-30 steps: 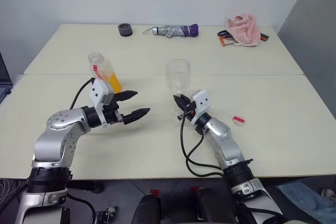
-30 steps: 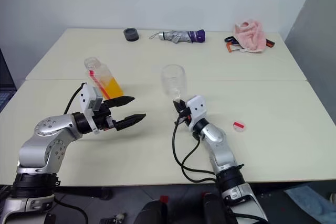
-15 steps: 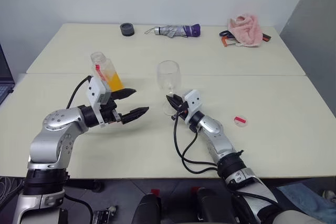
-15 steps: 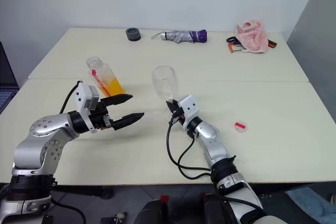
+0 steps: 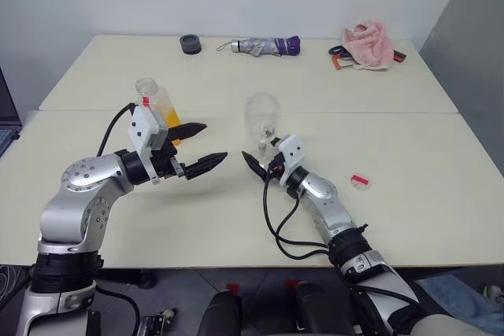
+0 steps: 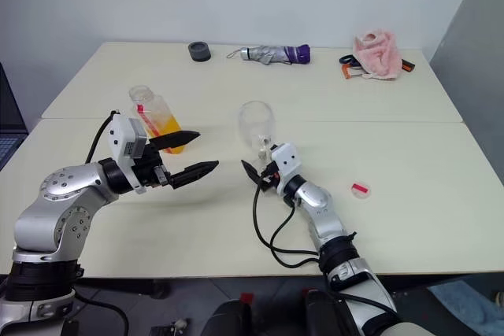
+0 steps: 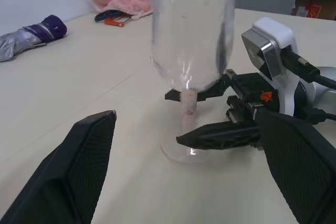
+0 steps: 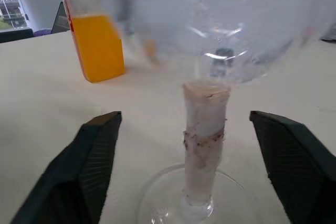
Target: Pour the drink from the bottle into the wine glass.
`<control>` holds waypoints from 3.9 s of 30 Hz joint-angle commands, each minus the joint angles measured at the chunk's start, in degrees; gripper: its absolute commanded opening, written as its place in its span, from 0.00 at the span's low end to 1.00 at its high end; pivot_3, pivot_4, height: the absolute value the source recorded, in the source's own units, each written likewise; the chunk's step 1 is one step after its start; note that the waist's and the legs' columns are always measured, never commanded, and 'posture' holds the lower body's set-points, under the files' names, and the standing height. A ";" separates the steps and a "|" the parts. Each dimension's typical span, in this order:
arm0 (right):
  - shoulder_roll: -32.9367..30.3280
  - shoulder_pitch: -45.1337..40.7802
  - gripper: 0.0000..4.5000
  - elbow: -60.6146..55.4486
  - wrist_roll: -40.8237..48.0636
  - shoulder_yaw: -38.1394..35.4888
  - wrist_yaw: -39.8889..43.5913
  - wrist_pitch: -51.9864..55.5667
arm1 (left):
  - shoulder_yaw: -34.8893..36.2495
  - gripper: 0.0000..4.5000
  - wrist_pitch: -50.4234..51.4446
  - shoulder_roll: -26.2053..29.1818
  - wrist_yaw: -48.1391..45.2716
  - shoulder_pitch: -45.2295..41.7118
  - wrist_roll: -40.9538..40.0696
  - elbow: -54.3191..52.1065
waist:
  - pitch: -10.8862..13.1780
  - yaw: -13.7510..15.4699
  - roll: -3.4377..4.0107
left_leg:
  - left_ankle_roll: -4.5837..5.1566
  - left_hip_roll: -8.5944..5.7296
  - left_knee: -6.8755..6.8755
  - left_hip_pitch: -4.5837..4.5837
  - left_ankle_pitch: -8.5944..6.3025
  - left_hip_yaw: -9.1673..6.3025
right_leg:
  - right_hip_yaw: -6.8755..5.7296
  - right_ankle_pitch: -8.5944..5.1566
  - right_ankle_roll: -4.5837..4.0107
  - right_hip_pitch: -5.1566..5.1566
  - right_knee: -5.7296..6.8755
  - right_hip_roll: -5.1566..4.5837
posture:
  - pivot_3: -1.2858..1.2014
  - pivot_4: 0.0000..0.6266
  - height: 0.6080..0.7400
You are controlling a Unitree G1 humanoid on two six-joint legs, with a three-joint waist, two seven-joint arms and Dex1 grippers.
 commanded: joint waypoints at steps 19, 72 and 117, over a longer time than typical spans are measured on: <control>-3.18 5.30 1.00 -10.21 1.57 -0.44 2.62 4.57 | 1.58 1.00 1.08 0.30 2.80 -0.78 -2.41 -4.86 | 0.00 0.04 0.00 | 0.00 0.00 0.00 -0.01 0.00 0.00 | 0.01 0.00 0.00 0.00 -0.01 0.00 | 0.52 0.24 1.00; -30.66 25.40 1.00 -67.21 19.04 0.46 15.80 41.13 | 8.78 1.00 -10.70 -7.41 26.71 9.42 11.55 12.79 | -0.01 0.83 -0.07 | 0.00 -0.06 0.04 -0.02 -0.01 -0.07 | -0.08 -0.04 0.07 0.06 -0.08 0.01 | 0.52 0.24 1.00; -28.97 22.60 1.00 -69.12 18.60 2.08 11.52 40.64 | 2.46 0.40 -26.14 -6.06 17.19 -25.04 18.52 55.64 | -0.03 1.41 -0.09 | 0.00 -0.16 0.09 -0.12 0.00 -0.17 | -0.27 -0.01 0.02 0.05 -0.06 0.05 | 0.52 0.24 1.00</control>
